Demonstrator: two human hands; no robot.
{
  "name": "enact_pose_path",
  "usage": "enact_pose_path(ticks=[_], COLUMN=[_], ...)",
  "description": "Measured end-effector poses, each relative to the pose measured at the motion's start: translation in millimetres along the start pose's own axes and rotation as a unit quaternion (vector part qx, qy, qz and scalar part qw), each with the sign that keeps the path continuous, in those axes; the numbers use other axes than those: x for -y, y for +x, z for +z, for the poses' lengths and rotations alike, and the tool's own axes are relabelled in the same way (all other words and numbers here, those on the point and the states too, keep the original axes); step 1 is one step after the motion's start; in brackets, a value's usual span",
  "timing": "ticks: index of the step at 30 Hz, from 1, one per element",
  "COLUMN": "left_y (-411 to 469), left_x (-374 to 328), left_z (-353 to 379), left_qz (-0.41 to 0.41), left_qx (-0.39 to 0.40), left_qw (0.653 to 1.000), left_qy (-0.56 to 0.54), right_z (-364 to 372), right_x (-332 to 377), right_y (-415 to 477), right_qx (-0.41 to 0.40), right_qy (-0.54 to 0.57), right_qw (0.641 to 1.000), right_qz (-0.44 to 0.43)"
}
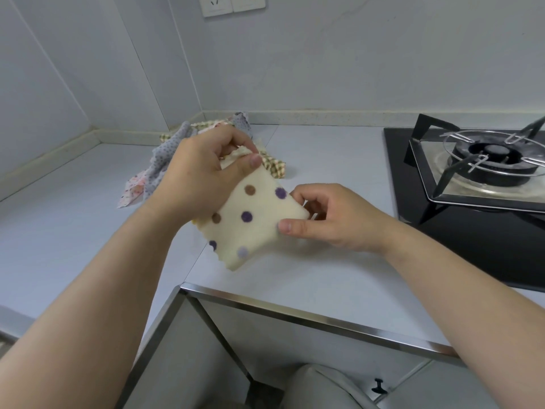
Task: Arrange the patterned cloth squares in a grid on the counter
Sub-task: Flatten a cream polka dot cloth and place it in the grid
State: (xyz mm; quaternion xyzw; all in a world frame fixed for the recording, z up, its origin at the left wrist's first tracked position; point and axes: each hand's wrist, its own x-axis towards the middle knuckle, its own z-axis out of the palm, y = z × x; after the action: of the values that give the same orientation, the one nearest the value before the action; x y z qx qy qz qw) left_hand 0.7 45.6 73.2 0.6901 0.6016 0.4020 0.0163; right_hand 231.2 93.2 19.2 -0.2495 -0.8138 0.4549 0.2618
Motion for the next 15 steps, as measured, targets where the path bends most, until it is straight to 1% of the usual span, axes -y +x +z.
enact_pose_path(ticks=[3, 6, 9, 12, 13, 14, 15], left_y=[-0.8, -0.4, 1.1, 0.8, 0.6, 0.1, -0.1], left_x=[-2.5, -2.9, -2.7, -3.3, -4.4, -5.0, -3.6], left_z=[2.7, 5.6, 7.1, 10.9, 11.2, 11.7, 12.8], left_qz=[-0.011, -0.024, -0.08, -0.149, -0.188, -0.236, -0.286], left_qx=[0.008, -0.005, -0.019, 0.008, 0.031, 0.061, 0.09], left_qw=[1.0, 1.0, 0.997, 0.988, 0.979, 0.962, 0.935], left_qy=[0.006, 0.011, -0.005, -0.036, -0.07, -0.126, -0.192], right_z=[-0.1, -0.9, 1.6, 4.6, 4.7, 4.1, 3.1], right_x=[0.4, 2.8, 2.1, -0.6, -1.8, -2.7, -3.4], right_y=[0.1, -1.1, 2.8, 8.1, 9.3, 10.2, 10.9], right_qx=[-0.003, -0.025, -0.076, -0.12, -0.131, -0.142, -0.152], right_qy=[0.008, 0.019, 0.024, 0.054, 0.069, 0.084, 0.099], right_qw=[1.0, 0.999, 0.996, 0.988, 0.985, 0.981, 0.977], right_qz=[-0.01, 0.014, 0.04, 0.076, 0.089, 0.1, 0.11])
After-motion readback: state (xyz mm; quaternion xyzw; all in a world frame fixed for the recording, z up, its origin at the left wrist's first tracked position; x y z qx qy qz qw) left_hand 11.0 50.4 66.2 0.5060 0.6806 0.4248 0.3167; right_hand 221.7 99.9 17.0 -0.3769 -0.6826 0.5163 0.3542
